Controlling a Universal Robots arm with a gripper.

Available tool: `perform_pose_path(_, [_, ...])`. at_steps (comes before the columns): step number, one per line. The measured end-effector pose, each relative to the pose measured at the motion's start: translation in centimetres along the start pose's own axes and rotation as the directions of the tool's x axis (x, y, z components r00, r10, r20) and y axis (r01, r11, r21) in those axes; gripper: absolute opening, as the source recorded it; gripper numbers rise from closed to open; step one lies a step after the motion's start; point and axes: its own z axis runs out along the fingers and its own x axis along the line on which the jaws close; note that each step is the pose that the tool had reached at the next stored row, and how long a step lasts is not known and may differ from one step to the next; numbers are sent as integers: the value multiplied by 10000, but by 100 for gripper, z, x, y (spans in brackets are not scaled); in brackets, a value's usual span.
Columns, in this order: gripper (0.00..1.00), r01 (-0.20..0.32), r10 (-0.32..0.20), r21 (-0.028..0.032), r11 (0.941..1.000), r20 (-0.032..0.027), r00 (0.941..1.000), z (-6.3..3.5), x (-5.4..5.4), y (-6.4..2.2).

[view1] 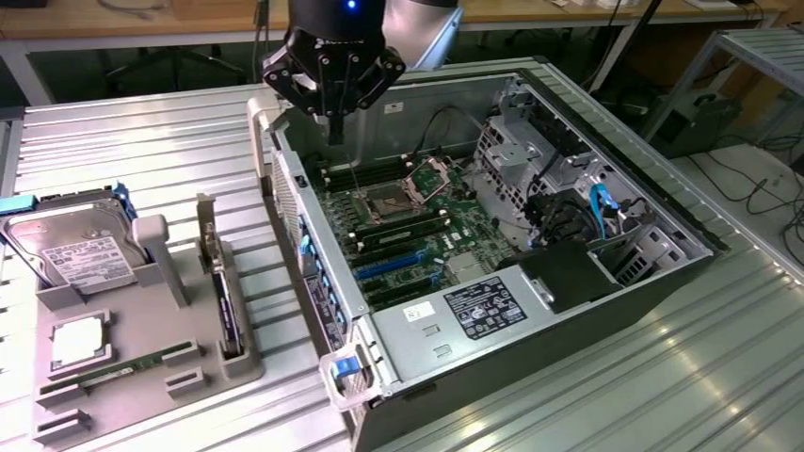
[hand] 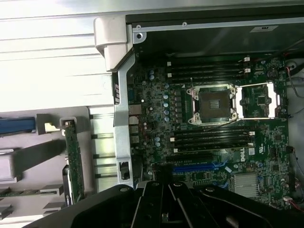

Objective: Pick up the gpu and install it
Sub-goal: 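Reach for the gpu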

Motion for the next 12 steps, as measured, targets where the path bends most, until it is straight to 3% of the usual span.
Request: perform_pose_path(12, [11,0,0,0,10000,0,10000,-3,104,-9])
